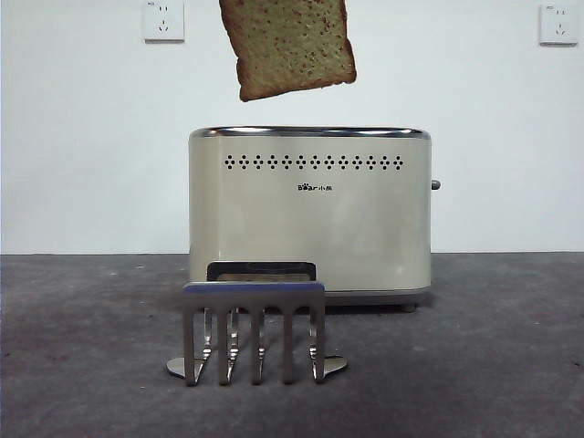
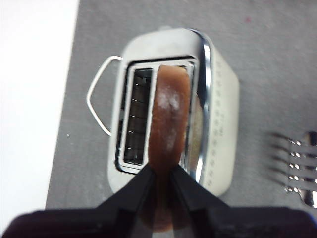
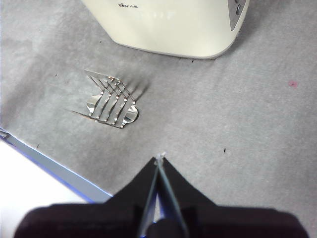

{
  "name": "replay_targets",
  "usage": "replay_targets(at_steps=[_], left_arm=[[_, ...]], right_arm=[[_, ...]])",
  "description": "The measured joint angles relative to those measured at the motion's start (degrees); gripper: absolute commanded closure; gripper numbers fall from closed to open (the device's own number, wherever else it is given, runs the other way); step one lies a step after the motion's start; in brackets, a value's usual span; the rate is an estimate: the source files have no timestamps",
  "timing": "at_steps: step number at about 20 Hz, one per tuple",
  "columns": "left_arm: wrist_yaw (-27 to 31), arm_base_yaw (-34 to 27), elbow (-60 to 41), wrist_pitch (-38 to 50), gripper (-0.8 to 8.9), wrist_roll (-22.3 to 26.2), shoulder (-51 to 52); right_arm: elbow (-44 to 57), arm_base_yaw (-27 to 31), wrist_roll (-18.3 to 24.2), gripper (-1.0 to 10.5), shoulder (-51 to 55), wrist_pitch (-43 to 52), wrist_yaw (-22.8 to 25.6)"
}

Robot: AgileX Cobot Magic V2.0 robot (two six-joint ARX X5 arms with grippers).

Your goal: Pick up a slice of bread from the rack,put the bread on the toaster,press the button

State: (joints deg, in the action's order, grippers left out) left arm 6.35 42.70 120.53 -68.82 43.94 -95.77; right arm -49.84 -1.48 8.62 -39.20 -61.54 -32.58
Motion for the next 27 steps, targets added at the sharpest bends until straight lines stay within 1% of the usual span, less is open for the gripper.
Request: replay_targets(at_steps=[1, 4, 10, 23, 27], left_arm=[[-1.2, -0.4, 0.0, 0.1, 8.25, 0.0, 0.0], [-2.1, -0.6, 0.0, 0.3, 8.25, 0.0, -0.4], [-2.1, -0.7, 0.0, 1.9, 8.25, 1.0, -4.9], [-2.3, -3.0, 0.0, 2.3, 8.25, 2.1, -9.8], [-2.2, -3.3, 0.2, 4.0, 8.25, 2.2, -11.6]], right_arm=[[0.0, 0.0, 0.0, 9.5, 0.0, 0.0, 0.0], [0.0, 0.0, 0.0, 9.5, 0.0, 0.3, 0.0], [0.0, 0.0, 0.0, 9.5, 0.0, 0.7, 0.0], [0.0, 0.0, 0.0, 9.5, 0.0, 1.2, 0.0], [0.0, 0.0, 0.0, 9.5, 0.0, 1.2, 0.0]])
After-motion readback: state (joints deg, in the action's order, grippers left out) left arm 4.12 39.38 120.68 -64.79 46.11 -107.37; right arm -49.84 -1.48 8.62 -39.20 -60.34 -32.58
